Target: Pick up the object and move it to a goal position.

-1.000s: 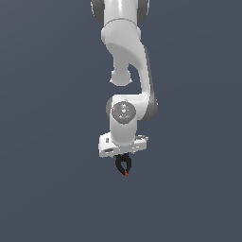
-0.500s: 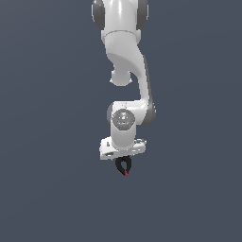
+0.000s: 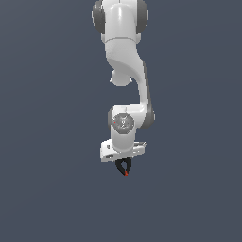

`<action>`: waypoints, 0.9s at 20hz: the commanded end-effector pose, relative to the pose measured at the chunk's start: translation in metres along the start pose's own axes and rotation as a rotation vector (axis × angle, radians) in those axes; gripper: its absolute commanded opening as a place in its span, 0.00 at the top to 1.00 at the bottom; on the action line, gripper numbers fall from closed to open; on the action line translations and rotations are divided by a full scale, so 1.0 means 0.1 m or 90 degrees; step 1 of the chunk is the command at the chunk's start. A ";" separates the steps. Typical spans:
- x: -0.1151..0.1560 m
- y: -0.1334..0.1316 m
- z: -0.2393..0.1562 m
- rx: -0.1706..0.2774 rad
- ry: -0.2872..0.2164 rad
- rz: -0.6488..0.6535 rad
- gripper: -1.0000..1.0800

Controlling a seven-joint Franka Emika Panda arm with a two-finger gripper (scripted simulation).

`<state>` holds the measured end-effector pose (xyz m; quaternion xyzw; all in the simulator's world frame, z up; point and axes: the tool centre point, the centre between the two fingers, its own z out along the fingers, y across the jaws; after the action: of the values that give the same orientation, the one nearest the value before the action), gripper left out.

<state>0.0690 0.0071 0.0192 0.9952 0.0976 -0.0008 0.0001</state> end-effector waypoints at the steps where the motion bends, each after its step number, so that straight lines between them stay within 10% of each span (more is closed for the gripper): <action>1: 0.01 0.00 0.00 0.000 0.001 0.000 1.00; 18: -0.07 -0.06 -0.21 0.000 0.000 0.000 1.00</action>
<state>0.0622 0.0105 0.0334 0.9952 0.0976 -0.0023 0.0000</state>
